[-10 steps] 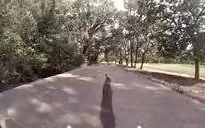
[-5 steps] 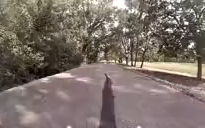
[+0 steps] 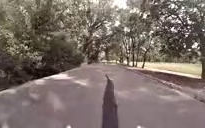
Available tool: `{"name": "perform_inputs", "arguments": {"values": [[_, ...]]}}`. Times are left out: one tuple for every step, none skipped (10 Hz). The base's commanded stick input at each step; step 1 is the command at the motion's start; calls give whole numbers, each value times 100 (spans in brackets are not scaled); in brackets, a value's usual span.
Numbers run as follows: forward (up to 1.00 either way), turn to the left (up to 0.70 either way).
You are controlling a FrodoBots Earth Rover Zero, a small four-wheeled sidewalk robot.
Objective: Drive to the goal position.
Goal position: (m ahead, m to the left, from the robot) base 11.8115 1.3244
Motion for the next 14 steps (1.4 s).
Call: {"name": "perform_inputs", "arguments": {"values": [[70,0],[70,-25],[70,-35],[70,-35],[70,-35],[70,0],[70,0],[70,0],[70,0],[70,0],[70,0],[70,0],[70,0],[70,0]]}}
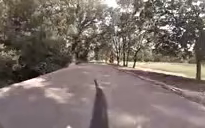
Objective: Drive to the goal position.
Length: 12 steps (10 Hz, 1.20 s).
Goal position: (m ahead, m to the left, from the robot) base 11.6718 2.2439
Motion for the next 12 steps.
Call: {"name": "perform_inputs", "arguments": {"values": [[70,0],[70,0],[70,0],[70,0],[70,0],[70,0],[70,0],[70,0],[70,0],[70,0],[70,0],[70,0]]}}
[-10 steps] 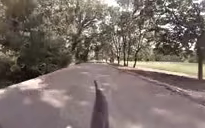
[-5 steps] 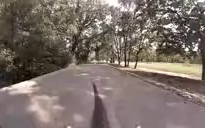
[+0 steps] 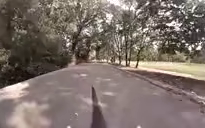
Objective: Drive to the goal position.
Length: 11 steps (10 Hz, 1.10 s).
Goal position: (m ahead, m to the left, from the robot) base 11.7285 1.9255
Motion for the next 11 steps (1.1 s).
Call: {"name": "perform_inputs", "arguments": {"values": [[70,0],[70,18],[70,35],[70,35],[70,0],[70,0],[70,0],[70,0],[70,0],[70,0],[70,0]]}}
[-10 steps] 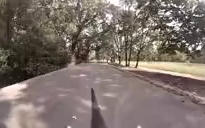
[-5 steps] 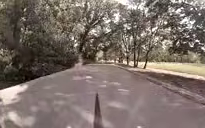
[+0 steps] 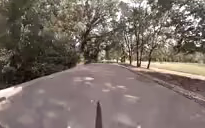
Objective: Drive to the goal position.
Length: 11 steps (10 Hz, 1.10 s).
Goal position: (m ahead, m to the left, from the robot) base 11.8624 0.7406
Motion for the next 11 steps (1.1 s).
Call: {"name": "perform_inputs", "arguments": {"values": [[70,0],[70,0],[70,0],[70,-35],[70,-35],[70,-27],[70,0],[70,0],[70,0],[70,0],[70,0]]}}
